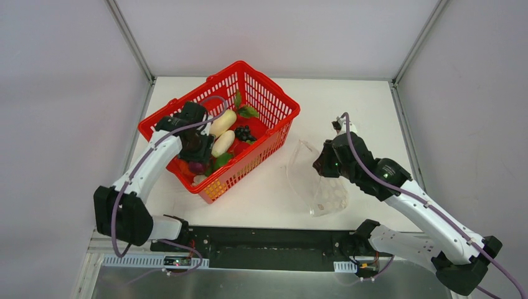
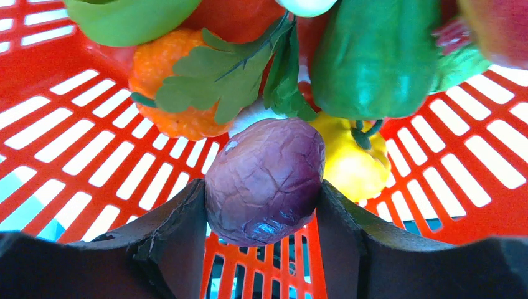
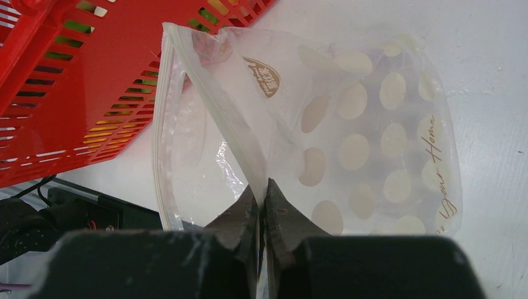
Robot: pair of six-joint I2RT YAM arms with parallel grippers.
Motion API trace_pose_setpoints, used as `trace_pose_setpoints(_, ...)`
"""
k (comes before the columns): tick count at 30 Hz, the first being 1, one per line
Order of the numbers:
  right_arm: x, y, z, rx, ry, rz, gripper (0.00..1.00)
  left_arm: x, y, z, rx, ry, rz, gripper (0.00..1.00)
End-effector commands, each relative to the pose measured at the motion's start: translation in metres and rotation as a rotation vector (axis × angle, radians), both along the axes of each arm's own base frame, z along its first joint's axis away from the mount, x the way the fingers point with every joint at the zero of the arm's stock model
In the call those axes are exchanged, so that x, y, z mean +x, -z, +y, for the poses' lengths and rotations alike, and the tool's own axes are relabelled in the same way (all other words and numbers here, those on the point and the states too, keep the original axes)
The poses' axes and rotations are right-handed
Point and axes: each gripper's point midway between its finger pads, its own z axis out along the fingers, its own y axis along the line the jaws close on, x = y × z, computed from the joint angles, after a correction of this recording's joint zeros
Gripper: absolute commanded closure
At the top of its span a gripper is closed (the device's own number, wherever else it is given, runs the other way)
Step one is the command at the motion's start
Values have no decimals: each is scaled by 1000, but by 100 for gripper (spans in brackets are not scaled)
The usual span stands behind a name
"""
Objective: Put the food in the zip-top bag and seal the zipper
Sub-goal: Pick up the fake vegetable from the bin, then place the fake vegetable in the zipper food storage bag.
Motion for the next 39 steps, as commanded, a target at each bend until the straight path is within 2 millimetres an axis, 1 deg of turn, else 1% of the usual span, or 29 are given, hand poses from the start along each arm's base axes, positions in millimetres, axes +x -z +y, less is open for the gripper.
trace_pose_setpoints(1, 3, -9, 4, 38, 0, -32, 92, 1, -27, 1, -40, -23, -132, 83)
trace_pose_setpoints(4, 3, -9, 5, 41, -2, -31, 92, 2, -44, 0, -72, -38, -214, 84)
trace_pose_setpoints(6, 3, -10, 5, 45, -2, -31, 92, 4, -59, -5, -123, -48, -288, 85)
trace_pose_setpoints(8, 3, -10, 6, 51, -1, -32, 92, 3, -78, -17, -214, -40, -362, 84)
trace_pose_setpoints(9, 3, -10, 7, 54, -1, -30, 92, 6, -90, -25, -272, -36, -420, 84)
trace_pose_setpoints(12, 2, -9, 8, 59, -2, -28, 92, 7, -129, -50, -472, -18, -567, 83)
trace_pose_setpoints(14, 3, -10, 8, 63, 2, -30, 92, 3, -155, -68, -612, 14, -642, 83)
trace_pose_setpoints(16, 3, -10, 8, 66, 6, -30, 92, -2, -174, -78, -700, 29, -695, 82)
trace_pose_setpoints(18, 4, -10, 7, 68, 15, -34, 92, -9, -189, -87, -766, 58, -723, 82)
trace_pose_setpoints(22, 5, -13, 5, 83, 28, -48, 92, -20, -204, -99, -827, 105, -732, 81)
trace_pose_setpoints(24, 5, -15, 6, 92, 33, -54, 92, -27, -211, -109, -869, 150, -733, 81)
trace_pose_setpoints(27, 7, -17, 5, 102, 45, -62, 92, -30, -211, -123, -882, 228, -735, 77)
trace_pose_setpoints(29, 7, -18, 4, 111, 52, -69, 92, -32, -211, -133, -901, 265, -710, 77)
trace_pose_setpoints(31, 7, -19, 3, 115, 59, -73, 92, -40, -221, -153, -966, 345, -694, 77)
trace_pose_setpoints(35, 8, -21, 1, 130, 81, -85, 92, -58, -242, -200, -1120, 470, -673, 75)
trace_pose_setpoints(38, 9, -23, 1, 145, 90, -93, 92, -69, -248, -238, -1233, 519, -644, 75)
trace_pose_setpoints(39, 9, -23, 1, 148, 91, -94, 91, -69, -247, -249, -1252, 516, -631, 75)
